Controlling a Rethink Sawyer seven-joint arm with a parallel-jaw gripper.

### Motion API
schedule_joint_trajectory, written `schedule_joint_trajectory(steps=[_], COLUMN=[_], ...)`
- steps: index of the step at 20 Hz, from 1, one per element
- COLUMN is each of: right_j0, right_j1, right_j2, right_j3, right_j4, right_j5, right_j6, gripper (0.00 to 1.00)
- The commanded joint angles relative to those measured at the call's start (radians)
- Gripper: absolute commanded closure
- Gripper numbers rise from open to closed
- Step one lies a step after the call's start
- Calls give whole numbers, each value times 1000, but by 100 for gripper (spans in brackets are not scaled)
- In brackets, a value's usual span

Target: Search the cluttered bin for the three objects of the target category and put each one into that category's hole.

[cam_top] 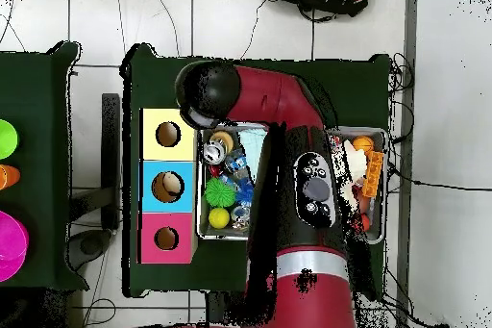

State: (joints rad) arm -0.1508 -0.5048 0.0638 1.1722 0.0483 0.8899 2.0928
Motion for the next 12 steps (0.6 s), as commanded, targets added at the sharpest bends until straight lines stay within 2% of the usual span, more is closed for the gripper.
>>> schedule_joint_trajectory(steps=[1,12], right_j0=[-10,20], right_j1=[-89,-111], right_j2=[1,-23], right_j3=[133,160], right_j4=[40,60], right_j5=[27,27], right_j6=[141,169], gripper=[100,100])
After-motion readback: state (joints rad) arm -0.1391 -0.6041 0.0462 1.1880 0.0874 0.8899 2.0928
